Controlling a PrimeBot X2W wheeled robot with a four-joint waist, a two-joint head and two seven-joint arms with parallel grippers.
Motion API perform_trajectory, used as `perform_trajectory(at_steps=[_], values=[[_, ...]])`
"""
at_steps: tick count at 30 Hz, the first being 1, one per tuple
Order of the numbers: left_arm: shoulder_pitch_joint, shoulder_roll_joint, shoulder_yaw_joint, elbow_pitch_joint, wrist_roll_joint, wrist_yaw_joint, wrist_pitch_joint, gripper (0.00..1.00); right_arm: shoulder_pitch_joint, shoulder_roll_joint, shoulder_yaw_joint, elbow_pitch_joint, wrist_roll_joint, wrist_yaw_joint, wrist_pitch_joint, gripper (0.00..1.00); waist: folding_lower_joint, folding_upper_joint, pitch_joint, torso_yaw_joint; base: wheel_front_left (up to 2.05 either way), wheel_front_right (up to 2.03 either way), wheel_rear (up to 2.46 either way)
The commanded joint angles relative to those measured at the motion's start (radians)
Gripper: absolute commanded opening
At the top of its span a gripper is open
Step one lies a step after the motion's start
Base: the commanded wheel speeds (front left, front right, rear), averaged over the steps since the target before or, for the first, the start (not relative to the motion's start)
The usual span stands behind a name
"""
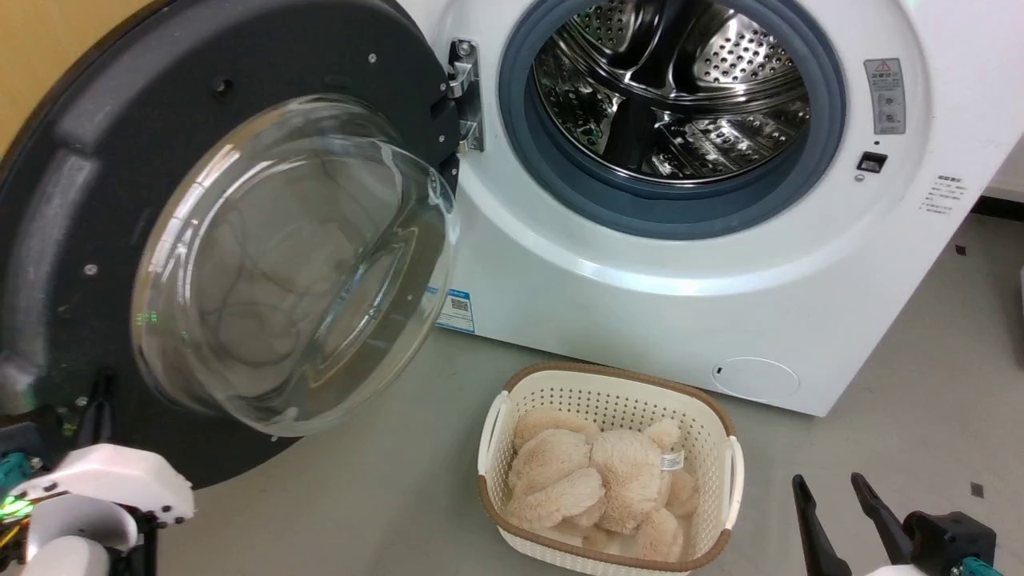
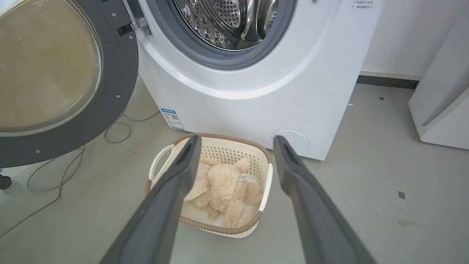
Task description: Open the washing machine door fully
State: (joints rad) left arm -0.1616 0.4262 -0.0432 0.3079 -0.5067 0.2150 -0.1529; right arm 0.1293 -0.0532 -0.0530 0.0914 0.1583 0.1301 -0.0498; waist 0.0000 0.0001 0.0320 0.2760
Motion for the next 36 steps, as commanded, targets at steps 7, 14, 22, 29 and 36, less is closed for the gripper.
perform_trajectory(at_steps=[7, 14, 22, 29, 36], values=[[-0.027, 0.015, 0.028, 0.110, -0.020, -0.021, -0.055, 0.00, -0.020, 0.003, 0.003, 0.003, 0.003, 0.001, 0.004, 1.00, 0.0000, -0.0001, 0.000, -0.027, 0.00, 0.00, 0.00], [0.083, -0.042, 0.010, 0.024, 0.020, 0.019, -0.096, 0.00, -0.014, 0.003, 0.011, 0.016, 0.013, 0.001, -0.001, 1.00, 0.0000, -0.0001, -0.020, -0.053, 0.00, 0.00, 0.00], [0.291, -0.131, -0.032, -0.215, 0.054, 0.075, -0.105, 0.00, -0.011, 0.003, 0.009, 0.021, 0.012, 0.001, -0.013, 1.00, 0.0000, -0.0001, -0.032, -0.079, 0.00, 0.00, 0.00], [0.337, -0.146, -0.099, -0.319, 0.108, 0.092, -0.092, 1.00, -0.018, 0.003, 0.010, 0.020, 0.000, 0.001, -0.016, 1.00, 0.0000, -0.0001, -0.040, -0.107, 0.00, 0.00, 0.00], [0.310, -0.135, -0.164, -0.354, 0.172, 0.097, -0.067, 1.00, -0.018, 0.003, 0.010, 0.001, -0.023, 0.001, -0.018, 1.00, 0.0000, -0.0001, -0.056, -0.163, 0.00, 0.00, 0.00]])
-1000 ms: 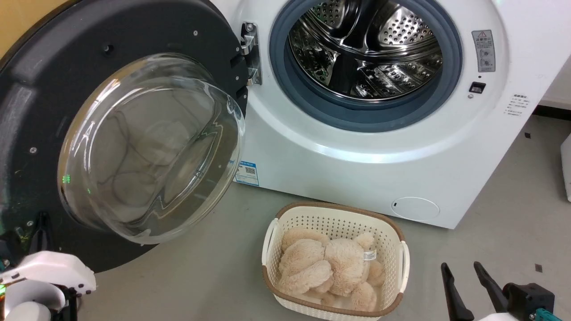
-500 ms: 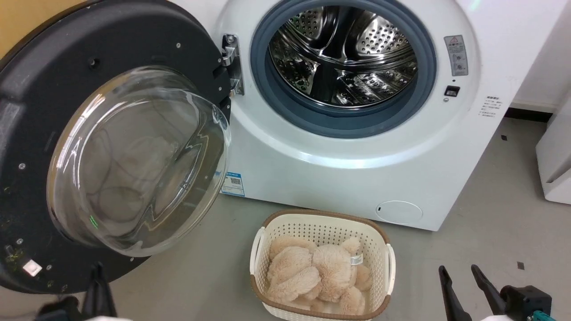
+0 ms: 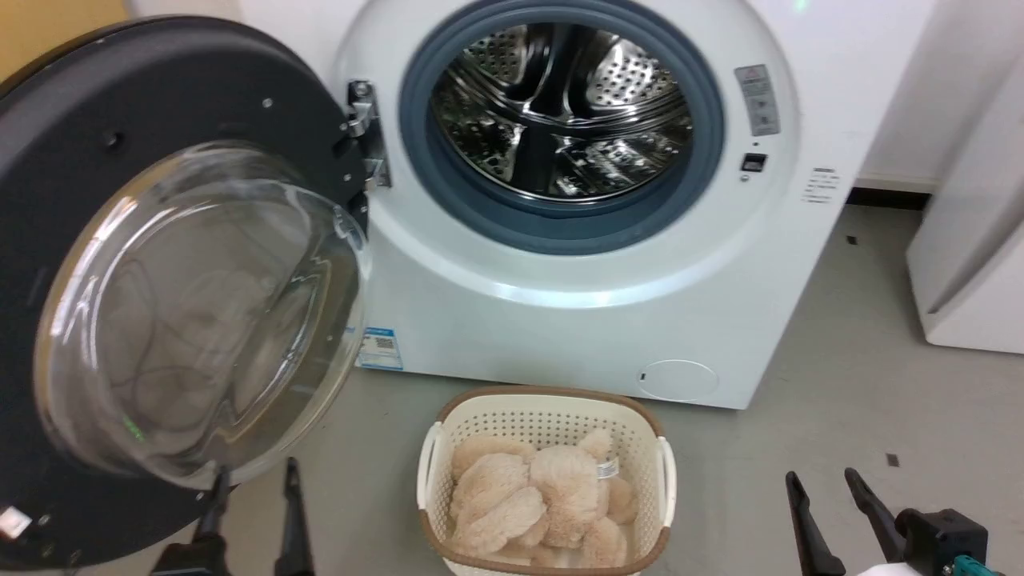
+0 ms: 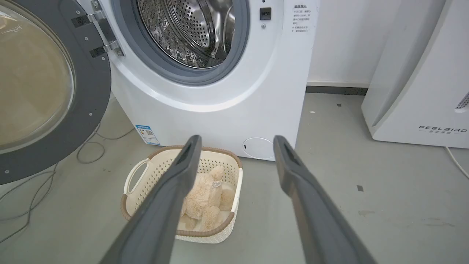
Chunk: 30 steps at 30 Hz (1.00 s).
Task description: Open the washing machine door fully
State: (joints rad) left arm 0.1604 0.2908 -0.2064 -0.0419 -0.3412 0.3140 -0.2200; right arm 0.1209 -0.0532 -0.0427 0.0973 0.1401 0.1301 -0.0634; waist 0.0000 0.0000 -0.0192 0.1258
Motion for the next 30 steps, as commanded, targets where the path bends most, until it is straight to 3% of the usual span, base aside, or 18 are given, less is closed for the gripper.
perform_trajectory(at_steps=[1, 14, 28, 29, 30], values=[[-0.019, 0.002, -0.012, -0.002, 0.014, -0.005, 0.005, 1.00, -0.010, 0.003, 0.001, -0.009, -0.009, 0.001, -0.004, 1.00, 0.0000, 0.0000, -0.006, -0.022, 0.00, 0.00, 0.00], [-0.073, -0.016, -0.084, 0.090, 0.017, -0.051, 0.016, 1.00, 0.000, 0.003, 0.022, -0.061, -0.030, 0.001, 0.020, 1.00, 0.0000, 0.0000, -0.026, -0.153, 0.00, 0.00, 0.00], [-0.081, -0.019, -0.088, 0.139, -0.003, -0.060, 0.009, 1.00, 0.008, 0.003, 0.027, -0.072, -0.021, 0.001, 0.019, 1.00, 0.0000, 0.0000, -0.025, -0.162, 0.00, 0.00, 0.00], [-0.063, -0.023, -0.088, 0.138, 0.002, -0.054, 0.016, 0.00, 0.001, 0.000, 0.026, -0.068, -0.025, 0.000, 0.019, 0.00, 0.0000, 0.0000, -0.025, -0.162, 0.00, 0.00, 0.00], [-0.062, -0.023, -0.088, 0.137, 0.002, -0.053, 0.018, 0.00, 0.001, 0.000, 0.026, -0.068, -0.025, 0.000, 0.019, 0.00, 0.0000, 0.0000, -0.025, -0.162, 0.00, 0.00, 0.00]])
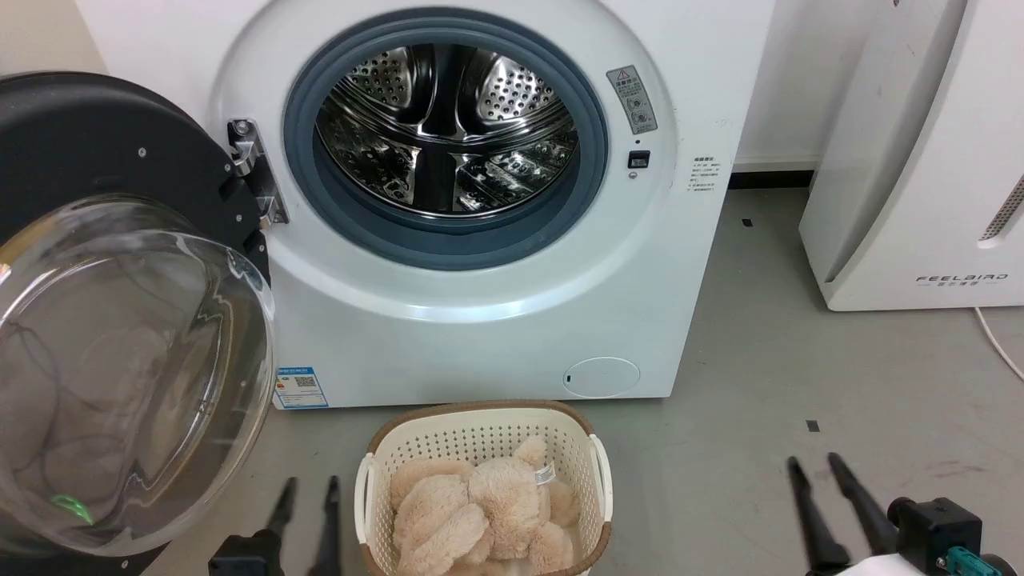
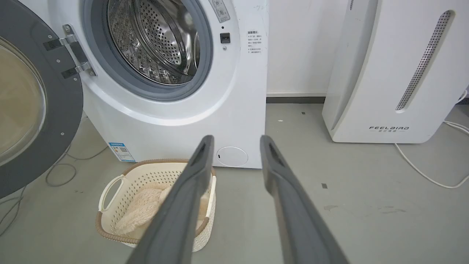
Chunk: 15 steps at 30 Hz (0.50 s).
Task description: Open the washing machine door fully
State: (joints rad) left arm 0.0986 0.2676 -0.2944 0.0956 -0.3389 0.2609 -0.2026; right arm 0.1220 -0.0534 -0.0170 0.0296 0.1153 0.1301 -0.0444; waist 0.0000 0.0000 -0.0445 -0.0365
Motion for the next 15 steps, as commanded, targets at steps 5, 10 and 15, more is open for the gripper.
perform_trajectory(at_steps=[5, 10, 15], values=[[-0.003, -0.007, 0.009, -0.003, 0.011, -0.008, 0.007, 0.00, -0.004, 0.000, 0.001, -0.001, -0.004, 0.000, 0.001, 0.00, 0.0000, 0.0000, 0.001, 0.001, 0.00, 0.00, 0.00], [-0.007, -0.016, 0.021, -0.007, 0.024, -0.019, 0.015, 0.00, -0.009, 0.000, 0.001, -0.002, -0.008, 0.000, 0.003, 0.00, 0.0000, 0.0000, 0.003, 0.003, 0.00, 0.00, 0.00], [-0.011, -0.024, 0.033, -0.011, 0.038, -0.029, 0.023, 0.00, -0.014, 0.000, 0.002, -0.003, -0.013, 0.000, 0.005, 0.00, 0.0000, 0.0000, 0.005, 0.004, 0.00, 0.00, 0.00]])
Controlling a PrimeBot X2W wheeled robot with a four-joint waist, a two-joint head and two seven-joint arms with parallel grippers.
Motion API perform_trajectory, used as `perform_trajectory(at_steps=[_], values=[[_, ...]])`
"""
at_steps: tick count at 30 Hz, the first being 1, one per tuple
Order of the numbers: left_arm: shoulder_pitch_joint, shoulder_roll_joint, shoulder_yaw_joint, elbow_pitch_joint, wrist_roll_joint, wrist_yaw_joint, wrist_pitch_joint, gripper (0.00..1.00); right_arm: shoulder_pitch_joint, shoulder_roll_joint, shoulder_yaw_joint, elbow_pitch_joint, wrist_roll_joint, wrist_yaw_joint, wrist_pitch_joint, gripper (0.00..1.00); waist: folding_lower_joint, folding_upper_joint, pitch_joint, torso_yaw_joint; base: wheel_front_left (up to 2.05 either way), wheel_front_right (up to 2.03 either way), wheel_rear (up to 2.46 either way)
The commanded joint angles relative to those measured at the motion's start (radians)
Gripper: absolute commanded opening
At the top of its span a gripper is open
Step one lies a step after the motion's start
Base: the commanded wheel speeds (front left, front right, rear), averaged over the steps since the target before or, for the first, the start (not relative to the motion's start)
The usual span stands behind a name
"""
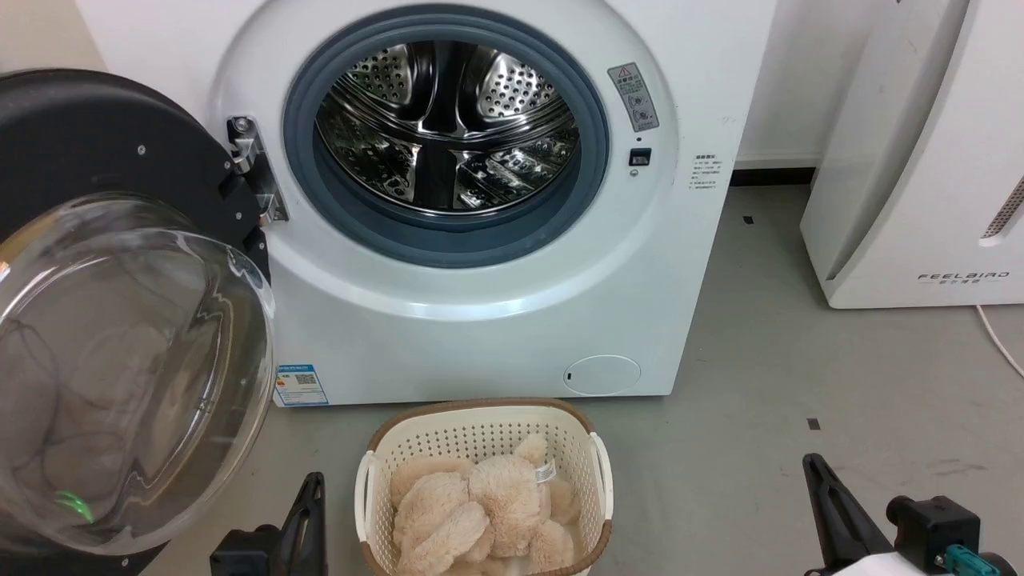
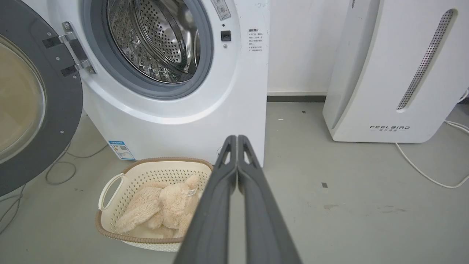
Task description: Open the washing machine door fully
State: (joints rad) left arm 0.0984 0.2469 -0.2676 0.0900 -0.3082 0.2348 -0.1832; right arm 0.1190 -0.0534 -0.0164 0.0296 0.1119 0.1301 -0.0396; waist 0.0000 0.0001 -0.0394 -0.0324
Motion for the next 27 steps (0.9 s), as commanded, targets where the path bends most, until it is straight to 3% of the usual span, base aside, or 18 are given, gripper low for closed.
perform_trajectory(at_steps=[1, 27], values=[[-0.012, -0.005, 0.008, -0.006, 0.010, -0.005, 0.005, 0.00, -0.012, 0.000, 0.001, -0.004, -0.010, 0.000, 0.001, 0.00, 0.0000, -0.0001, 0.000, 0.000, 0.00, 0.00, 0.00], [-0.032, -0.051, 0.070, -0.026, 0.080, -0.059, 0.047, 0.00, -0.037, 0.001, 0.005, -0.010, -0.034, 0.000, 0.010, 0.00, 0.0000, -0.0001, 0.010, 0.008, 0.00, 0.00, 0.00]])
